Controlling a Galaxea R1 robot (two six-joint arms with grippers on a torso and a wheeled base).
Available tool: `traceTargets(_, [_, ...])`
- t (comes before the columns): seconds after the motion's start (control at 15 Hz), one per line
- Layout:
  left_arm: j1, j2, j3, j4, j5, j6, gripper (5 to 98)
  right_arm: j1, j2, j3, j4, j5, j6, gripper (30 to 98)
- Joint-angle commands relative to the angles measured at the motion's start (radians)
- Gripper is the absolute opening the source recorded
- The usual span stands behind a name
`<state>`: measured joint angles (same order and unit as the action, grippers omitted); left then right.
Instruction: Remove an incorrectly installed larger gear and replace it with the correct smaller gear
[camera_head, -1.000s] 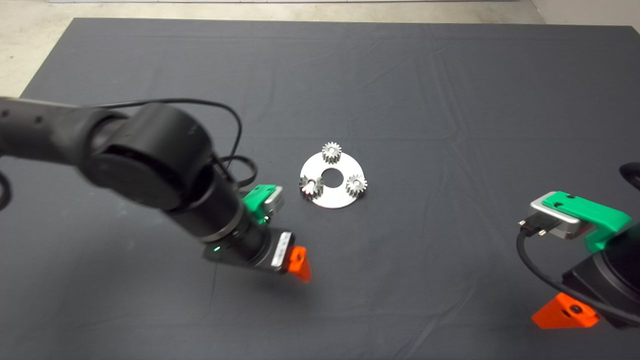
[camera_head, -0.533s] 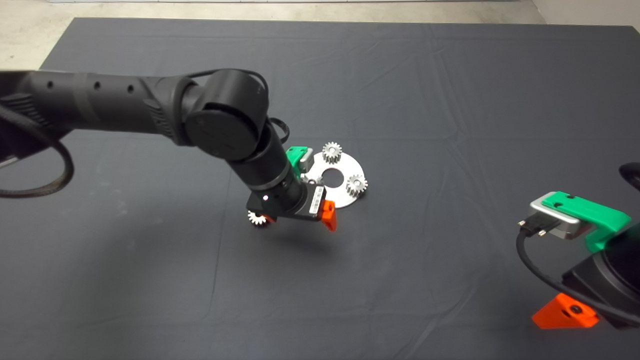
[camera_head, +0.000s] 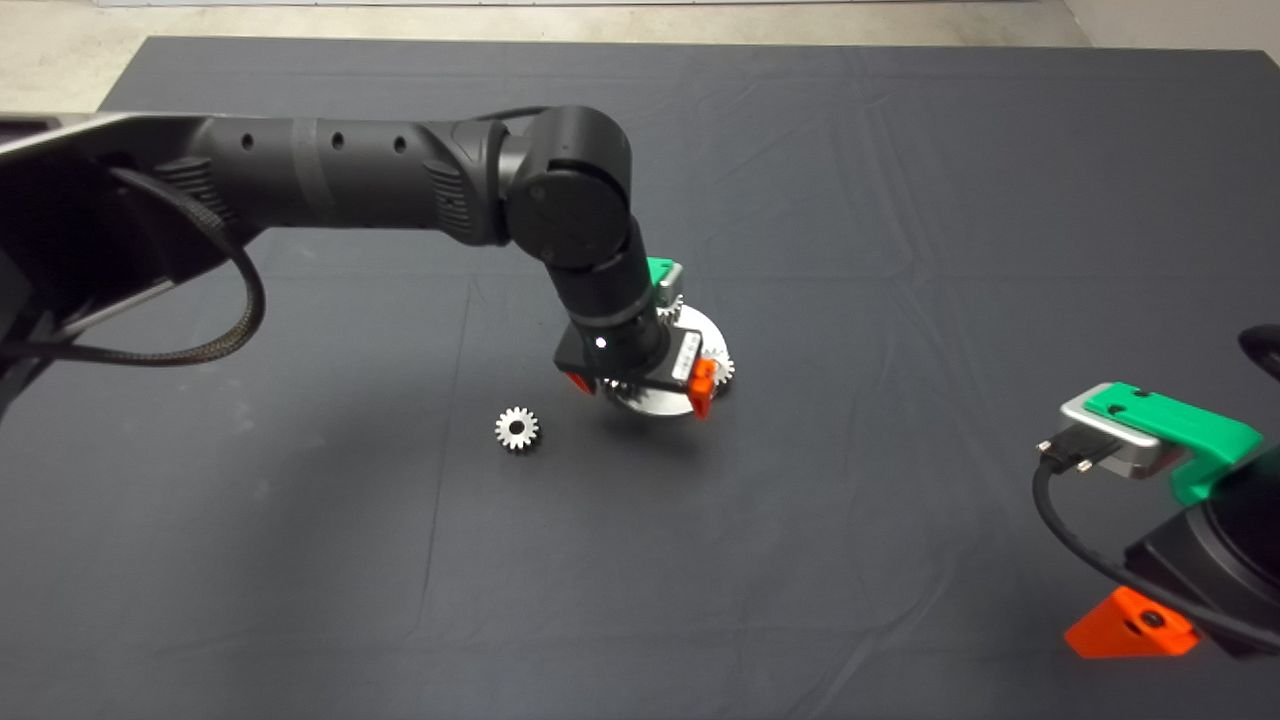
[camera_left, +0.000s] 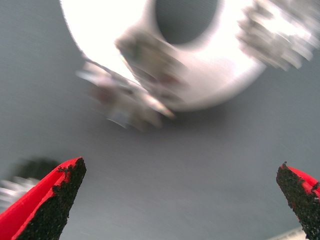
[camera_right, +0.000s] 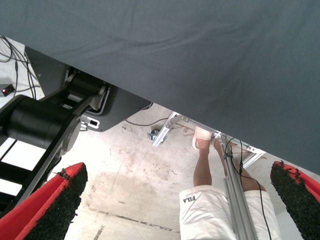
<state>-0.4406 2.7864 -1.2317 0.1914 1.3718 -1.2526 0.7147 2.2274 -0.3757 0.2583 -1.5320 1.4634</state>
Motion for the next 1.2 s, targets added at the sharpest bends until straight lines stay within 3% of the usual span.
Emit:
traceTargets(0.0, [-0.013,0.029,-0.065,0.005,0.034,0.067,98.2,0.019,0.002,0.006,-0.025,-0.119,0.002,96.8])
traceTargets(0.13, [-0.013,0.039,-0.106,0.005,0.052,0.103,98.2,0.018,0.002,0.006,-0.025,-0.119,0.002,96.8])
traceTargets(0.27, [-0.013,0.054,-0.145,0.005,0.052,0.142,98.2,0.016,-0.001,0.006,-0.025,-0.119,0.002,96.8])
traceTargets(0.47, [-0.013,0.084,-0.191,0.005,0.055,0.151,98.2,0.016,0.002,0.006,-0.025,-0.119,0.002,96.8])
traceTargets(0.67, [-0.012,0.124,-0.272,0.003,0.090,0.213,98.2,0.016,0.004,0.006,-0.025,-0.119,0.002,96.8])
traceTargets(0.73, [-0.012,0.128,-0.285,0.002,0.090,0.227,98.2,0.016,0.004,0.006,-0.025,-0.119,0.002,96.8])
traceTargets(1.13, [-0.009,0.126,-0.305,0.000,0.091,0.239,98.2,0.016,0.002,0.006,-0.025,-0.119,0.002,96.8])
